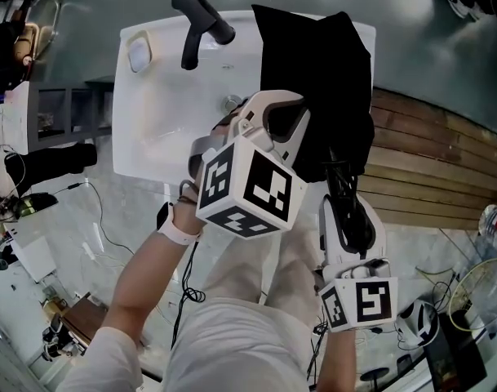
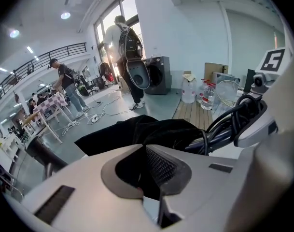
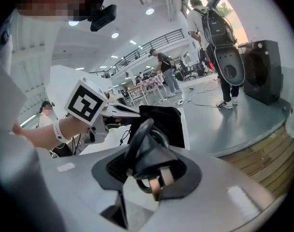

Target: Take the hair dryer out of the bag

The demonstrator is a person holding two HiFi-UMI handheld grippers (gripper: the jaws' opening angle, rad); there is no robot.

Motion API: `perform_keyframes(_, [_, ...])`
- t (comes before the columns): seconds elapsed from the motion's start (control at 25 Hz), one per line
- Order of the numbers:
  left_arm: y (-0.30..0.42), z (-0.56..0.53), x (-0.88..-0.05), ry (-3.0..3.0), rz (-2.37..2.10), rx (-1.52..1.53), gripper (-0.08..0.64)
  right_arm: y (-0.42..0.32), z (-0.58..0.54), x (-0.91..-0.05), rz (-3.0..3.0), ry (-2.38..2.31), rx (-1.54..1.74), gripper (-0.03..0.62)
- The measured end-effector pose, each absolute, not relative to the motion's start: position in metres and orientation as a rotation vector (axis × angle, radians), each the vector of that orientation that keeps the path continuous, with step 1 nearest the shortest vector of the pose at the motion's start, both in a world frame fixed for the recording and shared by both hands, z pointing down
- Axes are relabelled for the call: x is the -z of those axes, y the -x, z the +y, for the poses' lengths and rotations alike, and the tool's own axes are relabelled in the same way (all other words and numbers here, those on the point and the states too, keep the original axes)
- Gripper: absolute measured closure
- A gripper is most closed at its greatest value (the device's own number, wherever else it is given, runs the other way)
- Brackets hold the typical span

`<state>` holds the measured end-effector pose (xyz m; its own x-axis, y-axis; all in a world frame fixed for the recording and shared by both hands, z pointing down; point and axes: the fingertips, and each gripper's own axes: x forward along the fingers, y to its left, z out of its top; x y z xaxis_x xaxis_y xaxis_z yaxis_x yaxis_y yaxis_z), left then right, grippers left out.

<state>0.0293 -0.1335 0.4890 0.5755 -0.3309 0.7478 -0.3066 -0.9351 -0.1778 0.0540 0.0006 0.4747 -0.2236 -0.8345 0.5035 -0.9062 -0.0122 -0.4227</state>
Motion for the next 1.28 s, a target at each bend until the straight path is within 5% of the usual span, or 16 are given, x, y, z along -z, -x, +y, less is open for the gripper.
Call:
perform_keyframes(1.2, [-0.029, -0.12, -0.5, 3.012, 0.491, 1.436, 0.537, -0.087, 0.073, -0.418, -2.363, -1.835, -1.519, 0.434])
perform_keyframes(1.28, [-0.024, -0.12, -0.496, 3.064, 0.495, 1.439, 0.49, -0.085, 0.07, -0.414, -2.372, -1.821, -1.513, 0.434])
